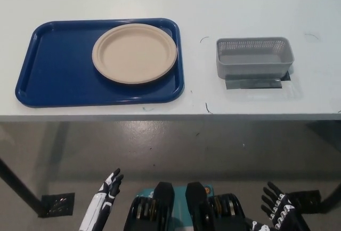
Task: Use the right hand to pick up a plate from a leveled surface and place it into a tray on the left side
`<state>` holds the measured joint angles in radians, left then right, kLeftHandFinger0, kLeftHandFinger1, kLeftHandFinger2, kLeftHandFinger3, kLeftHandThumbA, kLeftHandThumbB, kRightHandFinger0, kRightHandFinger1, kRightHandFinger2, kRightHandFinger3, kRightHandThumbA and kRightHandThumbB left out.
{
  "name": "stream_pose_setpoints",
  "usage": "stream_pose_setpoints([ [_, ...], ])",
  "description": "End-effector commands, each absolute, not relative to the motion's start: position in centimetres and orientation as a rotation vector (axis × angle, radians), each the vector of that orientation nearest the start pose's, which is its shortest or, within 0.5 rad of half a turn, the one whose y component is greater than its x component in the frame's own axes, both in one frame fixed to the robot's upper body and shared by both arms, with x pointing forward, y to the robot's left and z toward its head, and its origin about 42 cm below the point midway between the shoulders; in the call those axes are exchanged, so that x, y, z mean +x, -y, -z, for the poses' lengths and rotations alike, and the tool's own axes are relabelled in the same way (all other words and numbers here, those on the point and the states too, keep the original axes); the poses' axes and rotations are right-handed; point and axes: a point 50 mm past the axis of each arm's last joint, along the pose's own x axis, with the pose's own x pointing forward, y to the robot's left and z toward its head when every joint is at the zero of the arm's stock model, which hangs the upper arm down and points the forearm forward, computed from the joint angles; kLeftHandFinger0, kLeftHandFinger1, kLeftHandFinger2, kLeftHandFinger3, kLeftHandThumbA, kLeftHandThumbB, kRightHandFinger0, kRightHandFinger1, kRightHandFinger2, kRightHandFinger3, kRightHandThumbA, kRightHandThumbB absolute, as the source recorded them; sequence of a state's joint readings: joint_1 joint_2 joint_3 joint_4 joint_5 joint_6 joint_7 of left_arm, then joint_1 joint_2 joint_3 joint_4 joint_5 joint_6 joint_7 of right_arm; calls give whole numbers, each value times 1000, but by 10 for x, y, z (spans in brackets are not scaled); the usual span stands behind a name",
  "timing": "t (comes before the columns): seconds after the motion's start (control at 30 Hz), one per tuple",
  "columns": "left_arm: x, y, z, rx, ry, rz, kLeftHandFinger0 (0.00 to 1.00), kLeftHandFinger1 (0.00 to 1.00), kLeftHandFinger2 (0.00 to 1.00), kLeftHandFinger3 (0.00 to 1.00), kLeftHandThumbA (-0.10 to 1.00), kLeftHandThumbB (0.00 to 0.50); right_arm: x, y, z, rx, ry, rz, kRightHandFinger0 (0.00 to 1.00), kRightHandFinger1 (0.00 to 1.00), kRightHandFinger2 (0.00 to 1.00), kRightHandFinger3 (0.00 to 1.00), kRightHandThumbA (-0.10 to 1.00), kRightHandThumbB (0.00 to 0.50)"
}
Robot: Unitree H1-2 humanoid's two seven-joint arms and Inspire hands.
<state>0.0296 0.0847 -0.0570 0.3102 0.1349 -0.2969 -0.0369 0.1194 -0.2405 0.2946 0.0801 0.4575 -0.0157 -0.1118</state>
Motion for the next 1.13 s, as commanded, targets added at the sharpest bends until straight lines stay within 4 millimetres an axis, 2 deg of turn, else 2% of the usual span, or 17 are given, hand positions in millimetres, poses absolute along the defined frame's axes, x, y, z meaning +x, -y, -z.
stream_pose_setpoints([
  [0.0, 254, -222, -37, 174, 117, 115, 1000, 1000, 1000, 1000, 1000, 93, 252, 230, -43, 22, 82, -132, 1000, 1000, 1000, 1000, 1000, 247],
  [0.27, 254, -224, -37, 171, 124, 103, 1000, 1000, 1000, 1000, 1000, 72, 256, 232, -40, 19, 84, -121, 1000, 1000, 1000, 1000, 1000, 270],
  [0.4, 254, -226, -38, 179, 123, 90, 1000, 1000, 1000, 1000, 1000, 91, 258, 231, -41, 47, 100, -100, 1000, 1000, 1000, 1000, 1000, 244],
  [0.47, 254, -224, -37, 178, 127, 91, 1000, 1000, 1000, 1000, 1000, 91, 264, 230, -48, 57, 136, -72, 1000, 1000, 1000, 1000, 1000, 231],
  [0.67, 253, -225, -38, 183, 140, 77, 1000, 1000, 1000, 1000, 1000, 78, 278, 221, -59, 72, 179, -83, 1000, 1000, 1000, 1000, 1000, 279],
  [0.87, 265, -227, -45, 189, 161, 76, 1000, 1000, 1000, 1000, 1000, 115, 284, 218, -72, 67, 216, -90, 1000, 1000, 1000, 1000, 1000, 310],
  [0.97, 269, -226, -49, 193, 162, 66, 1000, 1000, 1000, 1000, 1000, 114, 287, 220, -73, 72, 221, -88, 1000, 1000, 1000, 1000, 1000, 293],
  [1.1, 268, -227, -49, 191, 152, 56, 1000, 1000, 1000, 1000, 1000, 114, 288, 220, -71, 70, 213, -91, 1000, 1000, 1000, 1000, 1000, 302],
])
